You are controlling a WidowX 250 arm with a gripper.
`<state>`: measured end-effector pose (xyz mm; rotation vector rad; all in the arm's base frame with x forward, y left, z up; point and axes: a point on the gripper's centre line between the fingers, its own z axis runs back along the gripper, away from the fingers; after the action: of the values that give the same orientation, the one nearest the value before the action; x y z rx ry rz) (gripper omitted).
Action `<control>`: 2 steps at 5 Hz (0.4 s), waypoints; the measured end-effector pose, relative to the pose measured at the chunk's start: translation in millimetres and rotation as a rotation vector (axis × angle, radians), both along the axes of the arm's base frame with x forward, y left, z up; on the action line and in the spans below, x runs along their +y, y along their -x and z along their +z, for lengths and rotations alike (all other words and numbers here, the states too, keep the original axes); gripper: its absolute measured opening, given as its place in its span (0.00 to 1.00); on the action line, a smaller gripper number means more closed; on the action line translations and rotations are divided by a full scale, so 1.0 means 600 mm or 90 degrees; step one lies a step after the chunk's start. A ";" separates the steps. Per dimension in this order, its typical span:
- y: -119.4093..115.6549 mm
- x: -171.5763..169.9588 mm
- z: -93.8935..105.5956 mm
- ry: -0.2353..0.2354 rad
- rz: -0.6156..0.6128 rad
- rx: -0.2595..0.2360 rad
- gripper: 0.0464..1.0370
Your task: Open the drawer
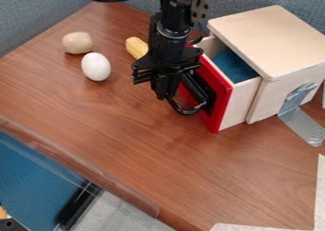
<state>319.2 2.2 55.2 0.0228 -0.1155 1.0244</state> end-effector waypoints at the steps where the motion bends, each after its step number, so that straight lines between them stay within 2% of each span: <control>1: 0.015 0.013 -0.005 -0.008 0.010 0.016 0.06; 2: 0.031 0.025 -0.010 -0.012 0.016 0.034 0.06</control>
<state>300.4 17.5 49.3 0.0687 -0.0758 1.0476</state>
